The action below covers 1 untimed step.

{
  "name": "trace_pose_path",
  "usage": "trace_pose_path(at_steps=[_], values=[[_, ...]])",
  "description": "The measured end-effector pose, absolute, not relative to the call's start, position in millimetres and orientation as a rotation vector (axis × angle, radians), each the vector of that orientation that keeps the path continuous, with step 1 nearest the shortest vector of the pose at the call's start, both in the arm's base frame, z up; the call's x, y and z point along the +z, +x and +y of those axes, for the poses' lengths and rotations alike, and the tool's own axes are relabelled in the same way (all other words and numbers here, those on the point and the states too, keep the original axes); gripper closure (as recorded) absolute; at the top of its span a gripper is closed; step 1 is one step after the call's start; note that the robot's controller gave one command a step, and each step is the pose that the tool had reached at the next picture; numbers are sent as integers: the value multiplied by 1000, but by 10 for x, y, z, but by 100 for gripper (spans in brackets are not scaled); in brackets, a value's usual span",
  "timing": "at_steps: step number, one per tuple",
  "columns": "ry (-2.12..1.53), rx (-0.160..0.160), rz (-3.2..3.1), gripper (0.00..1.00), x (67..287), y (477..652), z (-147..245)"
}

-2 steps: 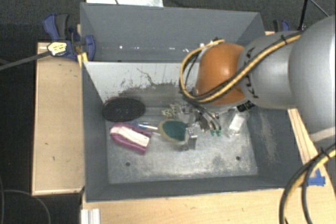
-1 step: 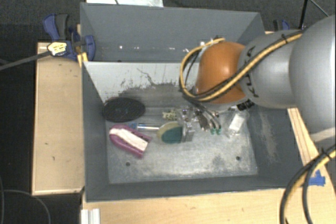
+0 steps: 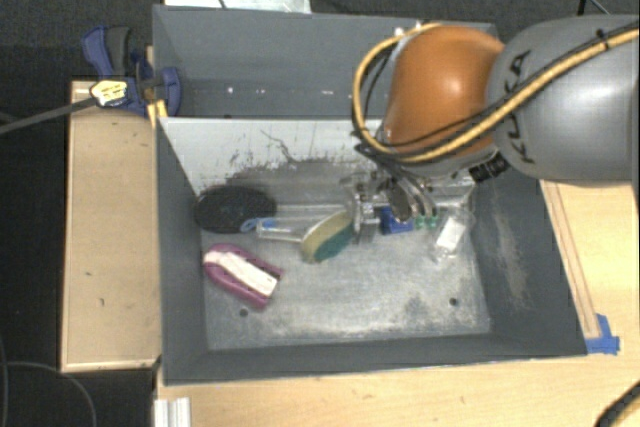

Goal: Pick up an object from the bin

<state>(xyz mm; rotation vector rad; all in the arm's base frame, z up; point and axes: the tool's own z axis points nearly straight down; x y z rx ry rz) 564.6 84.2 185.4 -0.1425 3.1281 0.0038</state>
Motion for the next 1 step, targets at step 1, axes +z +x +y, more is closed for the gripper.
trace_pose_path(at_steps=[1], values=[[-885,0,3007,100,2558,5261,922]])
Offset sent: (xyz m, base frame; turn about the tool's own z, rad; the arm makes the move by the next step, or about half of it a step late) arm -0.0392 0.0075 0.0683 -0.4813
